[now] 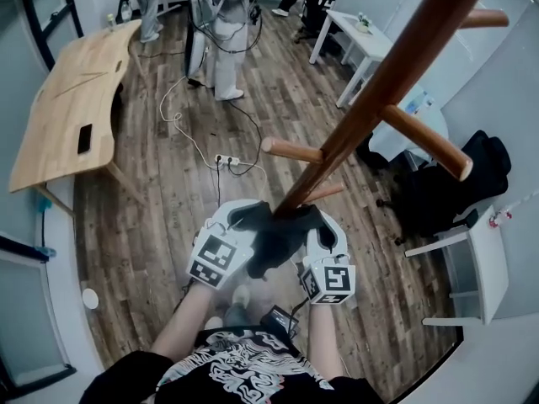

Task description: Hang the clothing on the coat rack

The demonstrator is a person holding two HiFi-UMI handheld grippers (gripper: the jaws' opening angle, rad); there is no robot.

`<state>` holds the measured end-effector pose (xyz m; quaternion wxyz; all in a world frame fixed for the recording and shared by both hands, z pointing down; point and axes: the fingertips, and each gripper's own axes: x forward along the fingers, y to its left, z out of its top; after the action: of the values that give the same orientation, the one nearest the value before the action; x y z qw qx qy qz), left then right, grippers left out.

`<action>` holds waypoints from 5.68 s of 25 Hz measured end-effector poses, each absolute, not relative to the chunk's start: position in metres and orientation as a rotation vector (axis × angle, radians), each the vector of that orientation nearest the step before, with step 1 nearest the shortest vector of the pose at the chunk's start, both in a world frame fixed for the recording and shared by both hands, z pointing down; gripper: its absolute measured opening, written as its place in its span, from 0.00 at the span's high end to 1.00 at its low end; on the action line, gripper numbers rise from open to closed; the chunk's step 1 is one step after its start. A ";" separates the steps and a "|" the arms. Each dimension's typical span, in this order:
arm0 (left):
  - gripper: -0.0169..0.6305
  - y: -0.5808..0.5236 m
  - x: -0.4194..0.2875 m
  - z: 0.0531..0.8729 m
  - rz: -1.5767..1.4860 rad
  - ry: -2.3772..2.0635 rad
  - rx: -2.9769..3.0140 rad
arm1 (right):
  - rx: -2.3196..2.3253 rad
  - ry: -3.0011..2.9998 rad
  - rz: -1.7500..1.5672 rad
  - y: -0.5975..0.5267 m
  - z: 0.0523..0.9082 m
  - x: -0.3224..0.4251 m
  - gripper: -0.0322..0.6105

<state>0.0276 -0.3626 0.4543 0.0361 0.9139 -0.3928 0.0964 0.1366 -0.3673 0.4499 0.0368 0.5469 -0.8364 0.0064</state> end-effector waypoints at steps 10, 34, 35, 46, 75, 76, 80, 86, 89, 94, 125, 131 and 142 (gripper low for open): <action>0.98 -0.364 0.027 0.474 0.356 -1.176 2.765 | 1.607 -2.574 0.081 -0.375 0.475 0.126 0.93; 0.98 -0.368 0.042 0.518 0.518 -1.076 2.737 | 1.547 -2.553 0.191 -0.368 0.521 0.123 0.93; 0.98 -0.368 0.043 0.519 0.521 -1.075 2.736 | 1.542 -2.555 0.196 -0.368 0.522 0.124 0.93; 0.98 -0.365 0.048 0.524 0.555 -1.098 2.726 | 1.541 -2.551 0.242 -0.362 0.530 0.128 0.92; 0.77 -0.336 0.055 0.544 0.679 -0.941 2.675 | 1.532 -2.497 0.331 -0.338 0.536 0.136 0.88; 0.77 -0.335 0.055 0.545 0.683 -0.939 2.673 | 1.532 -2.496 0.334 -0.338 0.536 0.137 0.88; 0.72 -0.333 0.048 0.550 0.691 -0.936 2.659 | 1.534 -2.497 0.337 -0.336 0.538 0.133 0.87; 0.67 -0.322 0.051 0.554 0.703 -0.905 2.662 | 1.552 -2.491 0.353 -0.330 0.539 0.137 0.84; 0.66 -0.318 0.049 0.553 0.709 -0.892 2.673 | 1.558 -2.481 0.352 -0.325 0.540 0.138 0.84; 0.65 -0.312 0.038 0.554 0.693 -0.871 2.656 | 1.567 -2.463 0.363 -0.318 0.542 0.134 0.84; 0.61 -0.290 0.053 0.531 0.631 -0.826 2.685 | 1.620 -2.500 0.449 -0.290 0.531 0.150 0.79; 0.61 -0.282 0.052 0.534 0.640 -0.821 2.676 | 1.621 -2.503 0.459 -0.280 0.530 0.150 0.79; 0.61 -0.270 0.049 0.534 0.651 -0.842 2.680 | 1.631 -2.502 0.457 -0.258 0.531 0.151 0.79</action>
<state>0.0494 -0.2704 0.5344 0.1288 0.9217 -0.2896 0.2239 0.1506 -0.2582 0.5310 0.0601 0.5389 -0.8266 0.1510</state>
